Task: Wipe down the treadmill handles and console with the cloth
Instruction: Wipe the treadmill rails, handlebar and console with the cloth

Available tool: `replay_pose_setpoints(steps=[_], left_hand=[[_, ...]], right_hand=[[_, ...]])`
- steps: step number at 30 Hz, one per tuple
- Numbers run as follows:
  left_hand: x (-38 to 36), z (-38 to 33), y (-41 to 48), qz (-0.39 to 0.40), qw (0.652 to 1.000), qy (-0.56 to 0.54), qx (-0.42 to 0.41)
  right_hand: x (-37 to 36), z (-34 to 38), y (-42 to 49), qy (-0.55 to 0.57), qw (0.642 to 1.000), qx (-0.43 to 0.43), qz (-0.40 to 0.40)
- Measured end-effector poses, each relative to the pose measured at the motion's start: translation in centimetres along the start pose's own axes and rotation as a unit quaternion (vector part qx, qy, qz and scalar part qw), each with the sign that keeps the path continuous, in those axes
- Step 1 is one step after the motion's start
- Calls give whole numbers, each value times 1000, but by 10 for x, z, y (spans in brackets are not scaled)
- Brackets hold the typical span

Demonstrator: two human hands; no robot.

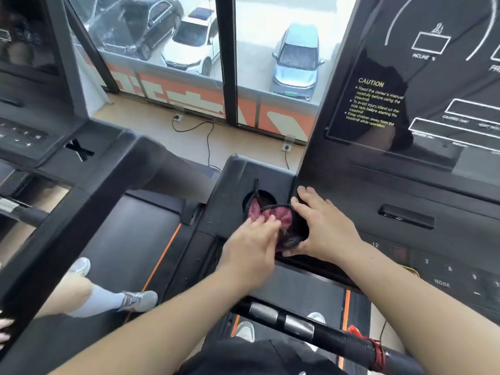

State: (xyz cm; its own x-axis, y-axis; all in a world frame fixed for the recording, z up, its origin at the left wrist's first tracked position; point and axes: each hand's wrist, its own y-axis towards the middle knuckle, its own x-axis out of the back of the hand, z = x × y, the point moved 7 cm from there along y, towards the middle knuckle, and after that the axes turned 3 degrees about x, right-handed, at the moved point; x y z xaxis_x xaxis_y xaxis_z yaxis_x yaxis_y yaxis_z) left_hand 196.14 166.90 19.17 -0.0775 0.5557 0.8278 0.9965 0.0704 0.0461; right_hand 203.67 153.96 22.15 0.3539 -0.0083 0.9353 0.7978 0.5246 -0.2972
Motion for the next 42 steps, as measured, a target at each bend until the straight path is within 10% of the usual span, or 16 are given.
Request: replay_pose_setpoints(steps=[5, 11, 18, 23, 29, 34, 42], left_hand=[[-26, 16, -29, 72, 977, 119, -164], [-23, 21, 48, 132, 963, 235, -27], [-25, 23, -11, 140, 967, 179, -116], [-27, 22, 55, 122, 975, 186, 13], [-22, 4, -17, 27, 996, 34, -71], [4, 0, 50, -49, 976, -123, 174], [-46, -45, 77, 12, 997, 56, -52]], right_hand=[[2, 0, -1, -26, 1000, 12, -12], [1, -2, 1, -3, 1000, -2, 3], [22, -12, 2, 13, 1000, 26, 8], [13, -20, 3, -23, 998, 58, -8], [20, -45, -24, 50, 988, 35, -142], [34, -75, -36, 166, 951, -20, -258], [39, -84, -32, 265, 924, -37, -273]])
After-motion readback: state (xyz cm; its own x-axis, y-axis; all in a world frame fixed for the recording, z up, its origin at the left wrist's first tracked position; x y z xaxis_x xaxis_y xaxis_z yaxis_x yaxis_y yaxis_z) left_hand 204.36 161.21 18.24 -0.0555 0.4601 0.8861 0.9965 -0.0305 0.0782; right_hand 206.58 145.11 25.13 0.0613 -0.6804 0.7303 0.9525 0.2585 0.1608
